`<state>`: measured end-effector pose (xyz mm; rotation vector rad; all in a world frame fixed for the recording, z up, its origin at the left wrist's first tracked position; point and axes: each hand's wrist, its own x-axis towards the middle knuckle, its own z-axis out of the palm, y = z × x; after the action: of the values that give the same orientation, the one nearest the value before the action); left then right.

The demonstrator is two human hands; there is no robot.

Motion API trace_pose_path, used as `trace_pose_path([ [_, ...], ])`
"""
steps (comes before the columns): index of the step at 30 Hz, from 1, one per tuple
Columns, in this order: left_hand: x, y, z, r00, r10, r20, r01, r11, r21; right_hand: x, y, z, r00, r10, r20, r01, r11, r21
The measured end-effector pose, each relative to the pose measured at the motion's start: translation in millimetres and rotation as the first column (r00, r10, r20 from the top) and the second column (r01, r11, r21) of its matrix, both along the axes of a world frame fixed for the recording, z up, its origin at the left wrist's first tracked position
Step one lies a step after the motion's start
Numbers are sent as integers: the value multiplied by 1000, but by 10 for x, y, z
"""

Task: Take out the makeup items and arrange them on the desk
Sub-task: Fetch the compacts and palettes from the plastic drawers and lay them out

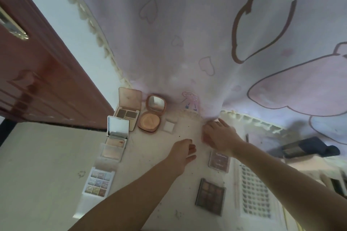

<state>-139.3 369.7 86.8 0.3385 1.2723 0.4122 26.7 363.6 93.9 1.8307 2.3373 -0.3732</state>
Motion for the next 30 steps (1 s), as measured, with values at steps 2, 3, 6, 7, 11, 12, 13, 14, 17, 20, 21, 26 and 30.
trace_pose_path([
  [2,-72,-9,49,996,15,85,-14,1000,-15,-127,-61,102,982,-53,-179,50,999,-21],
  [3,-123,-18,87,986,33,165,-26,999,-39,-207,-94,162,950,-96,-297,85,995,-51],
  [6,-271,-36,206,920,106,378,-63,990,-124,-411,-177,346,855,-156,-494,115,987,-112],
  [7,-314,-39,224,910,105,401,-61,991,-121,-433,-187,368,837,-167,-520,119,985,-126],
  [11,-470,-33,254,912,60,405,-30,996,-80,-460,-179,402,720,-273,-638,147,959,-244],
  [12,-510,-29,251,911,59,408,-28,996,-81,-456,-159,408,694,-312,-648,155,945,-289],
  [13,-549,-27,245,910,64,409,-29,995,-91,-452,-124,424,672,-356,-649,163,926,-339],
  [14,-587,-25,236,909,81,409,-37,993,-114,-447,-82,460,644,-405,-649,171,903,-394],
  [17,-640,-24,180,892,149,427,-65,977,-204,-364,119,504,439,-609,-660,203,783,-588],
  [20,-585,-11,102,889,199,413,-103,964,-244,-304,331,410,357,-698,-621,263,713,-650],
  [21,-547,4,78,890,230,393,-136,958,-254,-311,389,359,368,-710,-601,280,701,-656],
  [26,-323,124,-26,915,356,191,-314,924,-220,-363,654,141,408,-724,-556,390,689,-611],
  [30,-216,173,-23,899,424,106,-398,894,-205,-348,770,40,407,-698,-589,438,715,-545],
])
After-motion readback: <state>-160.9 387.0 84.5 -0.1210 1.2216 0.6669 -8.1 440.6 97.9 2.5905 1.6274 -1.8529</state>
